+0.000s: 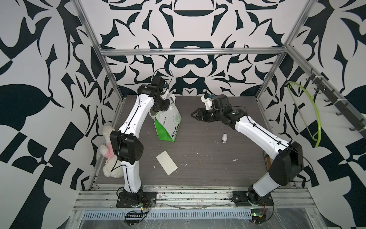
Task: Staple the receipts to the bags
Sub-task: Adjust the takeout bag at the center of the board.
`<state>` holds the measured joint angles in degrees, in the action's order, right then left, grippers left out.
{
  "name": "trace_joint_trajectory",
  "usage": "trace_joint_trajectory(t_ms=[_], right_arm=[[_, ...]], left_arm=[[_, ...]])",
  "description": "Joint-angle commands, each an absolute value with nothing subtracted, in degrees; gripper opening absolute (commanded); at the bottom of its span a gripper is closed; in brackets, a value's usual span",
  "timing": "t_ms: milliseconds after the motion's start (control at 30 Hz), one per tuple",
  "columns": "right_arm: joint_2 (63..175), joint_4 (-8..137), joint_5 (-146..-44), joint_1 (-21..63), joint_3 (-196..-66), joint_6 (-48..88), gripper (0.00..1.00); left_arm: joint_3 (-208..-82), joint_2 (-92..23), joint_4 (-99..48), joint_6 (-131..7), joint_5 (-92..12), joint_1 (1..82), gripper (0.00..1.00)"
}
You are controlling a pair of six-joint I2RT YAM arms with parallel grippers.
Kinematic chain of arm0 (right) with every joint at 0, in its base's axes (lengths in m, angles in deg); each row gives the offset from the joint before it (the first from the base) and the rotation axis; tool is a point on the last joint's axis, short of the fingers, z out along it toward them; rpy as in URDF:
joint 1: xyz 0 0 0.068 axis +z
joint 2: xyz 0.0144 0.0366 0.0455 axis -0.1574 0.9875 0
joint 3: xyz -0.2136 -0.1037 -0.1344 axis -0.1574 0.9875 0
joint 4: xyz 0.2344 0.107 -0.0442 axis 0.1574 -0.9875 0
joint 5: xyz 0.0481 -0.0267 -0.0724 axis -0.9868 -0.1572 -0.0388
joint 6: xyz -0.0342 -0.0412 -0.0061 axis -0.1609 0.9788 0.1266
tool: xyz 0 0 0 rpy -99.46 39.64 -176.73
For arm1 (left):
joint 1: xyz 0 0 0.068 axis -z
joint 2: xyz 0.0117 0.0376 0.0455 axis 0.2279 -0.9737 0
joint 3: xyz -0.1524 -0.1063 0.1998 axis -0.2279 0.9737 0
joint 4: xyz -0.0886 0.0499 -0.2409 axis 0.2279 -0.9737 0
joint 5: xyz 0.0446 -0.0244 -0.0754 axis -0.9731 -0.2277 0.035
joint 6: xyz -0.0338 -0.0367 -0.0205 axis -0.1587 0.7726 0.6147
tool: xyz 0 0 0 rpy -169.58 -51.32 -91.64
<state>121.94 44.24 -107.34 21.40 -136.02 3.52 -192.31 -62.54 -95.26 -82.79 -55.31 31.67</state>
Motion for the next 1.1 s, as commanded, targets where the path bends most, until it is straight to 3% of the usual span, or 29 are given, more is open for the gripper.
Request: trace_joint_trajectory(t_ms=[0,600,833,1067], right_arm=[[119.14,45.13,-107.51,21.18,-135.69,4.56,0.50],[116.56,44.80,-107.60,19.80,-133.13,4.66,0.50],[116.48,44.83,-108.16,19.19,-133.04,4.74,0.51],[116.23,44.85,-108.48,18.78,-132.61,5.02,0.52]], left_arm=[[-189.45,-65.88,-96.87,-83.61,-56.52,31.77,0.00],[-187.52,-65.34,-96.23,-82.91,-58.28,34.79,0.01],[-194.50,-65.93,-99.51,-82.85,-57.78,34.79,0.48],[-200.05,-66.27,-101.35,-82.91,-55.89,34.79,0.56]])
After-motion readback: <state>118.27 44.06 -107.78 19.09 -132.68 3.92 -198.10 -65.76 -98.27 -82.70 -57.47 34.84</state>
